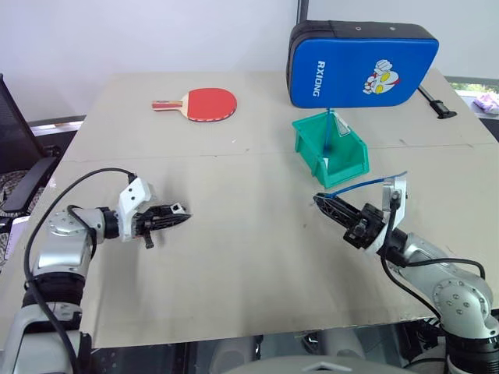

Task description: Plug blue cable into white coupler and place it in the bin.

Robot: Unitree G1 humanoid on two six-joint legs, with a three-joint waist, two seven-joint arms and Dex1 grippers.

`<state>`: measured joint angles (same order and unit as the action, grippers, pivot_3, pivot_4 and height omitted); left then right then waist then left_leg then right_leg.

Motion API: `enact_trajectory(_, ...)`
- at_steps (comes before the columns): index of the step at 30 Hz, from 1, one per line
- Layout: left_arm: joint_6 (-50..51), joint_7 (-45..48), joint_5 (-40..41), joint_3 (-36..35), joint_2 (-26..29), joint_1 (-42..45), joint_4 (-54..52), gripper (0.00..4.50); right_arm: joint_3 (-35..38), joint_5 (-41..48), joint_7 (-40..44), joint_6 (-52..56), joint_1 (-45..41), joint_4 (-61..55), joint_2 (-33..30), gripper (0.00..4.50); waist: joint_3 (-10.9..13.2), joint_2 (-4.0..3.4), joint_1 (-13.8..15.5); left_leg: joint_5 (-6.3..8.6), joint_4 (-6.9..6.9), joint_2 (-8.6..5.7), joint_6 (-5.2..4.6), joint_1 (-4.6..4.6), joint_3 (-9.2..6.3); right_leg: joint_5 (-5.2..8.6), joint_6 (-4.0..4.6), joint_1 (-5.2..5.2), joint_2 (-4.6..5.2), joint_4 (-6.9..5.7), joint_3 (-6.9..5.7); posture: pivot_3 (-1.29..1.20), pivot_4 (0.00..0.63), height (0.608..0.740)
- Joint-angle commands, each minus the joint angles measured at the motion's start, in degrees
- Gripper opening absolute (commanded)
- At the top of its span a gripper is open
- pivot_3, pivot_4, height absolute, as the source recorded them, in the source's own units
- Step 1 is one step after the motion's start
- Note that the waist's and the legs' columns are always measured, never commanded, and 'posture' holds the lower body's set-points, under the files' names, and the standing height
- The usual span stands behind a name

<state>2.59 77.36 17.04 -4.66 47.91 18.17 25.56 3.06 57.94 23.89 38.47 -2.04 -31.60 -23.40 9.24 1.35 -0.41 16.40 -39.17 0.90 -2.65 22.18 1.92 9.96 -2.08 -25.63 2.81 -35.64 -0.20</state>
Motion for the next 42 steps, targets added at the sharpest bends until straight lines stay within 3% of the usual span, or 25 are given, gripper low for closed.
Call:
enact_trajectory(1, 5.84, 0.76, 3.27, 2.56, -2.02, 0.09, -11.83, 0.68, -0.4, -5.25, 2.64, -2.38, -2.68, -3.77, -3.37, 0.0, 0.01, 0.0, 0.07, 0.0, 0.0, -0.01, 0.0, 0.0, 0.0, 0.0, 0.0, 0.01, 0.02, 0.0, 0.0, 0.0, 0.15, 0.74)
enact_trajectory(8, 14.97, -4.83, -1.38, 14.83, -11.33, 8.21, -23.14, 0.68, -6.77, -15.01, 9.13, -2.62, -12.4, -2.51, -10.06, 0.0, 0.0, 0.03, 0.12, -0.01, -0.12, -0.15, 0.0, 0.0, -0.06, 0.04, -0.16, 0.04, -0.07, -0.06, 0.04, 0.0, 0.15, 0.74)
enact_trajectory(12, 14.48, -6.64, -6.78, 22.49, -17.67, 14.83, -18.76, 0.68, -13.19, -21.52, 16.05, -4.21, -18.0, 2.45, -12.24, 0.0, -0.01, 0.03, 0.04, -0.01, -0.11, -0.31, -0.01, -0.04, -0.11, -0.06, -0.23, 0.06, -0.16, -0.11, 0.05, 0.0, 0.15, 0.74)
enact_trajectory(16, 10.19, -6.1, -10.9, 26.22, -20.17, 19.13, -12.88, 0.68, -17.92, -28.11, 21.27, -7.45, -21.64, 8.42, -12.89, 0.0, 0.0, 0.04, -0.39, -0.01, -0.11, -0.33, -0.01, -0.02, -0.08, -0.13, -0.14, 0.05, -0.17, -0.09, 0.07, 0.0, 0.15, 0.74)
enact_trajectory(23, 7.36, -3.64, -12.52, 28.2, -21.02, 21.43, -10.08, 0.68, -21.88, -35.05, 26.41, -11.18, -25.3, 15.91, -11.27, 0.0, 0.0, 0.04, -0.21, -0.01, -0.11, -0.31, -0.02, 0.04, -0.15, -0.12, -0.15, 0.02, -0.18, -0.07, 0.04, 0.0, 0.15, 0.74)
enact_trajectory(42, 7.91, -2.61, -13.45, 27.53, -21.91, 21.43, -11.03, 0.68, -25.72, -43.37, 34.74, -13.45, -28.27, 24.18, -7.72, 0.0, 0.0, 0.03, -0.18, -0.01, -0.17, -0.32, -0.01, 0.02, -0.13, -0.13, -0.15, 0.03, -0.15, -0.13, 0.05, 0.0, 0.15, 0.74)
